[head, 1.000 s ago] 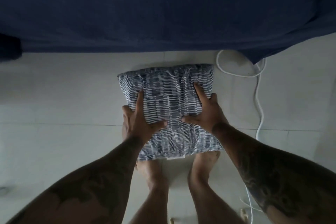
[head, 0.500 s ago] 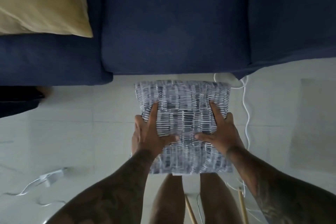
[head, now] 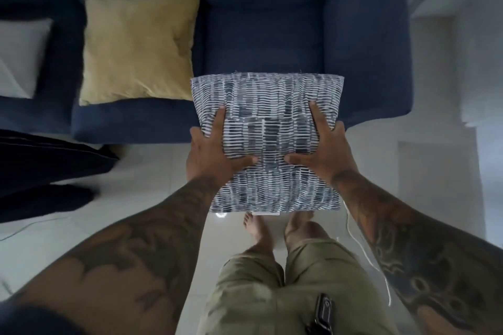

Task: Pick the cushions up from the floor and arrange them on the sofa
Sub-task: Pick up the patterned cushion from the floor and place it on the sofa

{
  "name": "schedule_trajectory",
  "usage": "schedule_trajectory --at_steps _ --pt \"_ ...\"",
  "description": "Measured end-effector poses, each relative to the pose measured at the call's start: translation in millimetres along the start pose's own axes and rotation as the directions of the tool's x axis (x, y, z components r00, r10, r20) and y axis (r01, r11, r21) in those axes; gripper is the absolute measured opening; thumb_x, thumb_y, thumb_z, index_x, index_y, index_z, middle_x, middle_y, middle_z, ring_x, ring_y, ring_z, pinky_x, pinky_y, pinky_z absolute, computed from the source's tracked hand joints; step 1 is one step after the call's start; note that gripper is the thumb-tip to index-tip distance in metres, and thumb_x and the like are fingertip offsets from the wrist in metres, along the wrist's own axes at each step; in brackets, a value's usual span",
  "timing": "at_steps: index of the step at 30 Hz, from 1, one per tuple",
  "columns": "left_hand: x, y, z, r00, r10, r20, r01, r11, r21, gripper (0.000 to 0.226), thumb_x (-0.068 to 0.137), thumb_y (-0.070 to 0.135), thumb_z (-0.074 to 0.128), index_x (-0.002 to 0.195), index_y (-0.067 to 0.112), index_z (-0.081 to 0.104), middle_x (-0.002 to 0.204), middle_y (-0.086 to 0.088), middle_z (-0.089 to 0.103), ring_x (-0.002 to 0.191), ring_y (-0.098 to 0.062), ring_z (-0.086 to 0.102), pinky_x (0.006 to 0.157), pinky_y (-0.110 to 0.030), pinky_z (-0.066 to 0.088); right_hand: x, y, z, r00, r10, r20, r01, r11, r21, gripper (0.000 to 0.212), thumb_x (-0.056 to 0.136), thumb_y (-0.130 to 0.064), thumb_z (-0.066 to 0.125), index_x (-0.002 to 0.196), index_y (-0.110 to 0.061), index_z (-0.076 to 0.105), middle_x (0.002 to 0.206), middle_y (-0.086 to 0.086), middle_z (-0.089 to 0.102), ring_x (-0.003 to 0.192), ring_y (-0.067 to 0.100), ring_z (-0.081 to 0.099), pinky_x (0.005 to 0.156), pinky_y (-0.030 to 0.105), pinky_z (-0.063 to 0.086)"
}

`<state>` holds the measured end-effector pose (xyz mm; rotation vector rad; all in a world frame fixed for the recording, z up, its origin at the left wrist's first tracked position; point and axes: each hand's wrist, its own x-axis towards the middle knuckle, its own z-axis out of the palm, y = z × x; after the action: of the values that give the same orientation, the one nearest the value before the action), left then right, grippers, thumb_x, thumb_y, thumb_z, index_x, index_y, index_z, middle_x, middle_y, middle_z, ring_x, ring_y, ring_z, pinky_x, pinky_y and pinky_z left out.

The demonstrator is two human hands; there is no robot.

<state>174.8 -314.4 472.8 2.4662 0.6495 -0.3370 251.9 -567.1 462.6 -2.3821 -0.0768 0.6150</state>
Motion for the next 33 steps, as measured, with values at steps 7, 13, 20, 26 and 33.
schedule_trajectory --at_steps 7,13,20,26,33 --pt "10 51 -51 0.998 0.037 -0.051 -0.039 0.998 -0.043 0.136 0.053 0.082 0.085 0.155 0.067 -0.004 0.121 0.0 0.028 0.105 -0.031 0.054 0.082 -0.044 0.051 8 -37 -63 0.997 -0.039 -0.064 0.041 0.999 0.021 0.139 0.054 -0.075 0.093 0.155 -0.072 -0.003 0.141 0.012 0.038 0.124 0.045 0.058 0.104 0.059 0.054" --pt "45 88 -57 1.0 -0.017 -0.007 0.017 1.0 -0.026 0.135 0.054 0.085 0.083 0.156 0.065 -0.003 0.149 -0.007 0.03 0.133 -0.036 0.051 0.099 -0.052 0.052 51 -39 -89 1.0 -0.015 0.005 0.015 0.999 0.029 0.137 0.058 -0.079 0.089 0.162 -0.059 0.002 0.131 0.0 0.034 0.124 0.037 0.058 0.105 0.058 0.052" --pt "102 120 -71 0.997 -0.075 0.032 0.075 0.997 -0.004 0.136 0.053 0.085 0.083 0.158 0.062 -0.001 0.145 -0.003 0.033 0.13 -0.031 0.052 0.096 -0.049 0.053 116 -52 -114 0.995 0.019 0.097 -0.023 0.999 0.043 0.139 0.057 -0.079 0.09 0.16 -0.064 -0.003 0.149 0.011 0.036 0.132 0.04 0.056 0.11 0.059 0.051" --pt "155 137 -86 0.997 -0.074 0.027 0.074 0.997 -0.006 0.136 0.055 0.082 0.084 0.158 0.062 -0.004 0.131 -0.004 0.035 0.111 -0.027 0.055 0.084 -0.04 0.054 172 -70 -134 0.994 0.0 0.111 -0.004 0.999 0.037 0.142 0.052 -0.082 0.088 0.161 -0.062 0.0 0.136 0.004 0.036 0.123 0.032 0.056 0.107 0.056 0.05" --pt "223 138 -96 0.997 -0.043 0.066 0.044 0.999 -0.02 0.137 0.054 0.085 0.082 0.156 0.065 -0.007 0.117 0.001 0.031 0.1 -0.019 0.045 0.076 -0.034 0.046 229 -95 -137 0.995 0.045 0.09 -0.045 0.999 0.004 0.142 0.053 -0.082 0.089 0.159 -0.066 -0.004 0.151 0.016 0.037 0.132 0.04 0.055 0.107 0.056 0.05"
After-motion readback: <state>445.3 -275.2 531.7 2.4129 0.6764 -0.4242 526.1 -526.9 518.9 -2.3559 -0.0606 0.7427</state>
